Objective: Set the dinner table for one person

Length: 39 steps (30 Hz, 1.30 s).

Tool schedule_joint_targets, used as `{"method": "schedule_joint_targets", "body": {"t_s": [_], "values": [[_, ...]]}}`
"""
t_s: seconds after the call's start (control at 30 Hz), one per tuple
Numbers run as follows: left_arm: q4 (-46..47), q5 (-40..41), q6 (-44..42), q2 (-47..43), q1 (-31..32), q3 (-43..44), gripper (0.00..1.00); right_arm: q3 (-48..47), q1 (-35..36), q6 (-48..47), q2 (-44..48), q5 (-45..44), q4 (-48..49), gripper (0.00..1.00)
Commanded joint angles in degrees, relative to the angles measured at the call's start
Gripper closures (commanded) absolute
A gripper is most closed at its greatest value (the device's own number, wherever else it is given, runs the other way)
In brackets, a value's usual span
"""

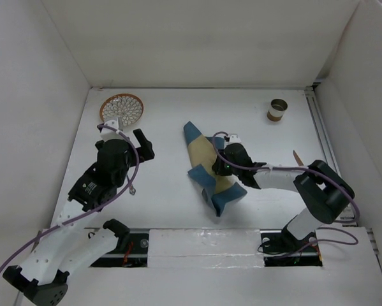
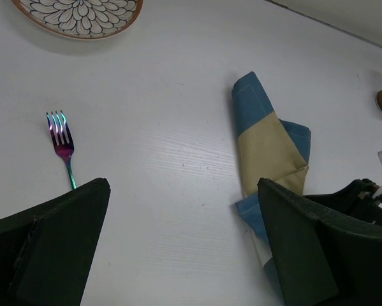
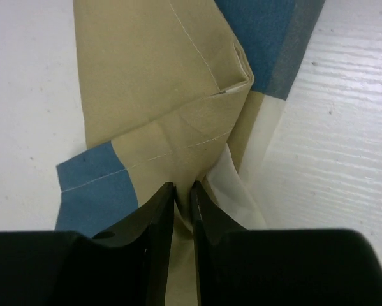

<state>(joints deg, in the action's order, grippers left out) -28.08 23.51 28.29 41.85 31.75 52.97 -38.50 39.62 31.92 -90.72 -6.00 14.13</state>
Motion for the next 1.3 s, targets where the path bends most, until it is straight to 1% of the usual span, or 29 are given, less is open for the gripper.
{"method": "schedule_joint_targets", "body": {"t_s": [0.0, 0.13, 0.23, 0.43, 0.47, 0.5, 0.57, 0.6, 0.67, 0.7, 0.77, 0.8, 0.83, 0.87, 0.93, 0.97, 1.0, 1.03, 1.07, 1.1, 1.13, 1.17, 1.2, 1.23, 1.27], "values": [[1.4, -0.2, -0.8, -0.1, -0.3, 0.8, 0.00, -3.2, 0.5, -0.1, 0.1, 1.6, 5.6, 0.78], [1.4, -0.2, -0.8, -0.1, -0.3, 0.8, 0.00, -6.6, 2.6, -0.1, 1.5, -0.7, 3.4, 0.78], [1.4, -0.2, -0.8, 0.4, -0.3, 0.8, 0.00, -8.9, 5.0, -1.7, 2.6, -0.7, 2.8, 0.78], [0.2, 3.8, 0.4, -0.8, -0.3, 1.3, 0.00, -14.7, 11.1, -4.1, 1.9, 4.8, 3.4, 0.77], [0.2, 4.3, 1.0, -1.6, -0.3, 1.3, 0.00, -15.5, 12.9, -4.6, 1.2, 5.6, 3.4, 0.70], [-0.3, 4.4, 1.0, -1.6, -0.3, 1.3, 0.00, -17.2, 13.6, -5.4, -0.1, 7.0, 3.4, 0.61], [-0.3, 5.0, 1.5, -3.1, -0.3, 1.3, 0.00, -17.8, 15.0, -6.1, -1.4, 13.3, 5.0, 0.43], [-0.3, 5.5, 1.5, -3.1, -0.3, 1.3, 0.00, -18.4, 15.0, -6.1, -2.2, 15.5, 6.0, 0.26], [-0.3, 5.5, 1.5, -3.6, -0.3, 1.3, 0.00, -18.4, 15.0, -6.9, -2.2, 20.5, 7.4, 0.08], [-0.3, 6.0, 2.0, -3.6, -0.3, 1.3, 0.00, -17.5, 15.0, -7.4, -1.7, 19.8, 7.4, 0.02], [-0.8, 6.0, 2.6, -3.6, -0.3, 1.3, 0.00, -13.5, 15.0, -7.4, 3.1, 14.4, 6.5, 0.00], [-0.8, 6.0, 2.6, -3.6, -0.3, 1.3, 0.00, -12.0, 13.5, -7.4, 4.8, 8.4, 5.7, 0.00], [-0.8, 6.0, 3.3, -3.6, -0.3, 1.3, 0.00, -10.9, 12.3, -7.4, 7.1, 6.6, 4.5, 0.00], [-1.4, 5.2, 4.1, -3.0, -0.3, 2.0, 0.00, -10.9, 10.9, -8.1, 7.1, 5.7, 1.6, 0.00], [-1.5, 2.1, 7.8, -1.3, -0.3, 2.0, 0.00, -12.1, 6.9, -10.6, 6.5, 5.7, -0.8, 0.00], [0.5, 0.3, 9.5, -0.3, -0.3, 0.9, 0.00, -15.3, 5.7, -14.3, 3.8, 5.7, -2.2, 0.00], [2.0, -4.3, 11.1, 0.8, -0.3, -0.1, 0.00, -17.5, 4.6, -15.9, 2.0, 5.7, -5.9, 0.00], [4.2, -7.1, 12.1, 3.4, -0.3, -1.4, 0.00, -19.7, 2.4, -17.3, -0.1, 6.4, -7.8, 0.00], [6.7, -10.0, 13.4, 5.2, -0.3, -2.6, 0.00, -23.8, 1.2, -18.6, -4.1, 7.3, -9.5, 0.00], [10.5, -14.3, 14.1, 7.2, -0.3, -4.4, 0.00, -25.1, 0.0, -20.0, -5.9, 7.8, -10.2, 0.01], [11.7, -15.5, 14.8, 11.7, -0.3, -5.1, 0.00, -26.4, -1.1, -20.0, -7.6, 9.3, -11.2, 0.01], [12.6, -16.3, 15.3, 13.9, -0.3, -5.1, 0.00, -27.5, -3.3, -20.6, -9.2, 10.7, -11.2, 0.01], [13.1, -16.3, 16.2, 16.0, -0.3, -5.8, 0.00, -29.2, -4.2, -21.1, -11.9, 12.3, -11.2, 0.01], [13.7, -16.3, 16.2, 17.8, -0.3, -6.3, 0.00, -29.9, -4.9, -21.1, -13.0, 15.7, -11.2, 0.01], [14.5, -17.1, 16.2, 20.7, -0.3, -6.9, 0.00, -30.6, -5.5, -21.9, -14.0, 17.3, -11.2, 0.01]]}}
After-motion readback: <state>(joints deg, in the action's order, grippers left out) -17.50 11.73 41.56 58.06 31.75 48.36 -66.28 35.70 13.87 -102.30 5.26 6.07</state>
